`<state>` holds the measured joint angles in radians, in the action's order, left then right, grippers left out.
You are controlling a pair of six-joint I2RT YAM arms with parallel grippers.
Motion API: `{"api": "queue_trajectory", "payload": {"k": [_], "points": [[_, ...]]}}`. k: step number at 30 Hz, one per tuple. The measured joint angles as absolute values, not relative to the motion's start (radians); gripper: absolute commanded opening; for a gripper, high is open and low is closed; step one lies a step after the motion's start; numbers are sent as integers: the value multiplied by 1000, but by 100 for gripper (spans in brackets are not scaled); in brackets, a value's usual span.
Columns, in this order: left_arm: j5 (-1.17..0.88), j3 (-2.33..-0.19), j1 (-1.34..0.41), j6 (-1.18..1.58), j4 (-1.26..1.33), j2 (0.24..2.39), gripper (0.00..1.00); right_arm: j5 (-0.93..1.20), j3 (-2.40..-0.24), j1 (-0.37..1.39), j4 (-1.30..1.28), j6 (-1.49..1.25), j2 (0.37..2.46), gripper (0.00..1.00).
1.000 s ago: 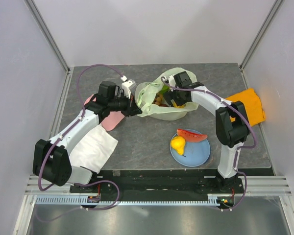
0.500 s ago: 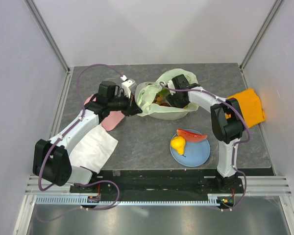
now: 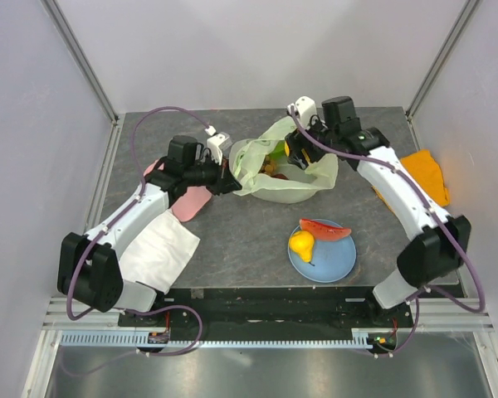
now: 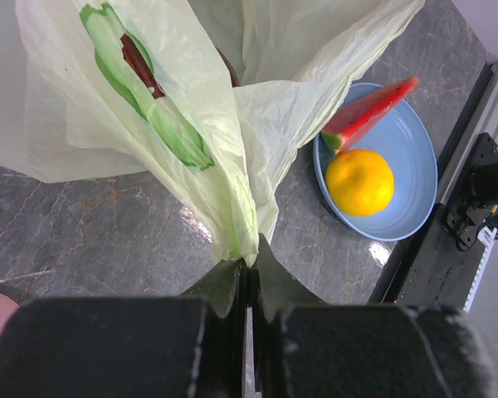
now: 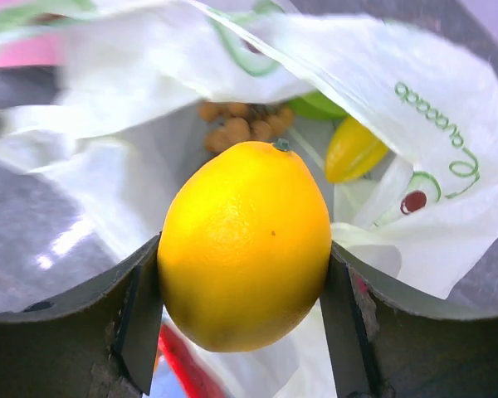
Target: Take the fake fruits out of the plastic bag
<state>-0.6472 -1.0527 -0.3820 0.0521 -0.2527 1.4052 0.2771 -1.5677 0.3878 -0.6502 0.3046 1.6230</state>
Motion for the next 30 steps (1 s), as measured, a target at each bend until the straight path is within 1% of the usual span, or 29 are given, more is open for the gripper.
{"api": "queue_trajectory", "payload": {"k": [5, 9, 12, 17, 22, 27, 30], "points": [[-637, -1087, -382, 52, -253, 1421, 2, 390, -1561, 388, -706, 344, 1477, 45], [-629, -1104, -382, 52, -253, 1423, 2, 451, -1541, 387, -823, 434, 1376, 46], [-627, -1108, -382, 51, -253, 1423, 2, 471, -1460, 386, -942, 545, 1270, 46], [-621, -1114, -382, 46, -254, 1423, 1, 437, -1230, 386, -1106, 685, 1124, 45], [-619, -1117, -382, 39, -255, 1423, 2, 348, -1021, 386, -1149, 784, 1105, 45], [-611, -1117, -382, 36, -256, 1422, 2, 253, -906, 386, -1140, 844, 1112, 46], [-605, -1117, -381, 36, -256, 1422, 1, 187, -854, 386, -1112, 862, 1151, 46]]}}
